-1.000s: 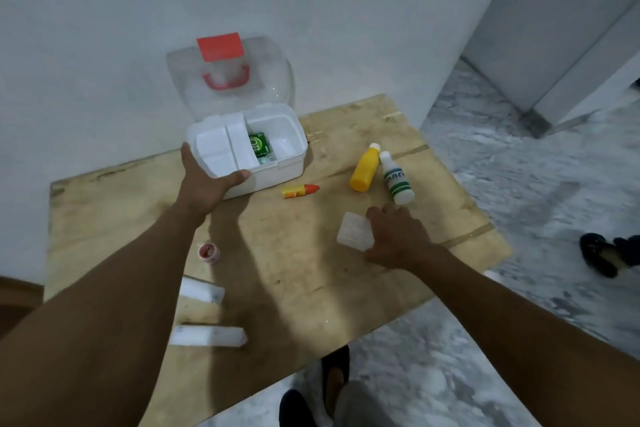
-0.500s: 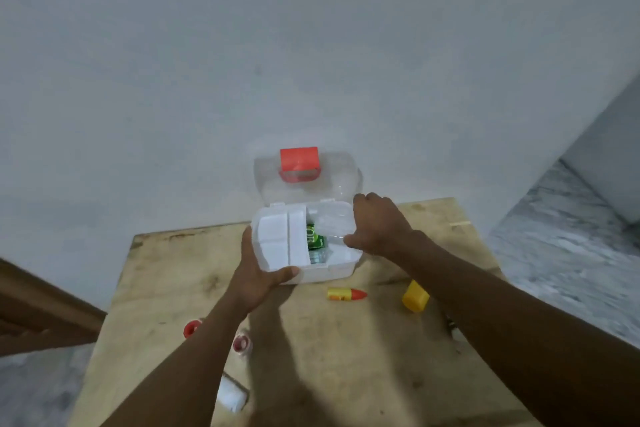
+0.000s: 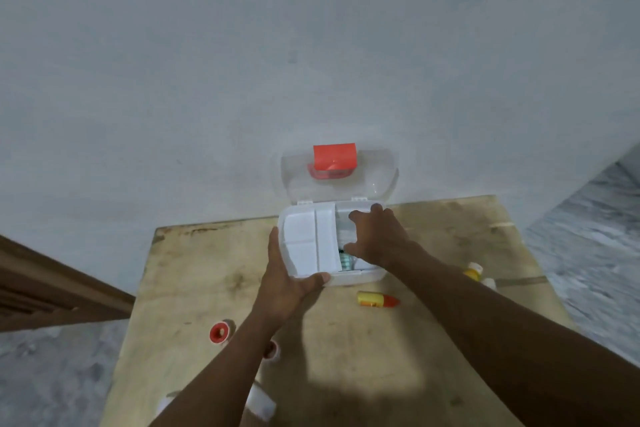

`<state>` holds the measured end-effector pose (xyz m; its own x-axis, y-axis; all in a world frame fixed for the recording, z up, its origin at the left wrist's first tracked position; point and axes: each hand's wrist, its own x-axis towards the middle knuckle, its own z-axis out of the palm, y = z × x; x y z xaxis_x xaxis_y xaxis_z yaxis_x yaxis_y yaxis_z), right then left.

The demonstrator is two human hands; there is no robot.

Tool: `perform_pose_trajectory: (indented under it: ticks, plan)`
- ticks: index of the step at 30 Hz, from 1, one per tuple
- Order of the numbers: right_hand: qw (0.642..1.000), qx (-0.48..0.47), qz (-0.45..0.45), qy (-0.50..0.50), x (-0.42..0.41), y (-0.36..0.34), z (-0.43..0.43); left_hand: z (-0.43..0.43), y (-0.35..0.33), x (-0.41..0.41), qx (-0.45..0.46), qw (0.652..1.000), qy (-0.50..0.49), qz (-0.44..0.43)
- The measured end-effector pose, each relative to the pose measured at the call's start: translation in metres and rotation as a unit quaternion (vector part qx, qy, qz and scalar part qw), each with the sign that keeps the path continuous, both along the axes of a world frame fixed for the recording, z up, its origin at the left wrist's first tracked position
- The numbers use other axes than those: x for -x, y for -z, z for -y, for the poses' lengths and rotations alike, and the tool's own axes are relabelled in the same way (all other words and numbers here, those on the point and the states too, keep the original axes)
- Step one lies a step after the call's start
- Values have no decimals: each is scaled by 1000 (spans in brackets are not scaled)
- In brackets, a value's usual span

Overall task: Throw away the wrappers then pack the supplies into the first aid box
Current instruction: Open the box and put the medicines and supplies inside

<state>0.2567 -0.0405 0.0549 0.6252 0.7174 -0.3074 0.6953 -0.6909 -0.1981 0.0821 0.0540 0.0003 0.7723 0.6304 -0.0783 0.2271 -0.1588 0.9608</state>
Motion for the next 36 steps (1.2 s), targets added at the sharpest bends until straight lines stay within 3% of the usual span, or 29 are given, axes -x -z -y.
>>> perform_pose_trajectory:
  ticks: [5, 24, 36]
  plan:
    - [997, -41, -58, 21, 5, 17, -9, 1, 0, 0, -2, 1000, -4, 16]
    - [979, -175, -79, 69, 7, 45, -19, 3, -5, -2, 9, 1000, -5, 22]
    - [980, -155, -115, 57, -1, 43, -18, 0, 0, -2, 13, 1000, -4, 5]
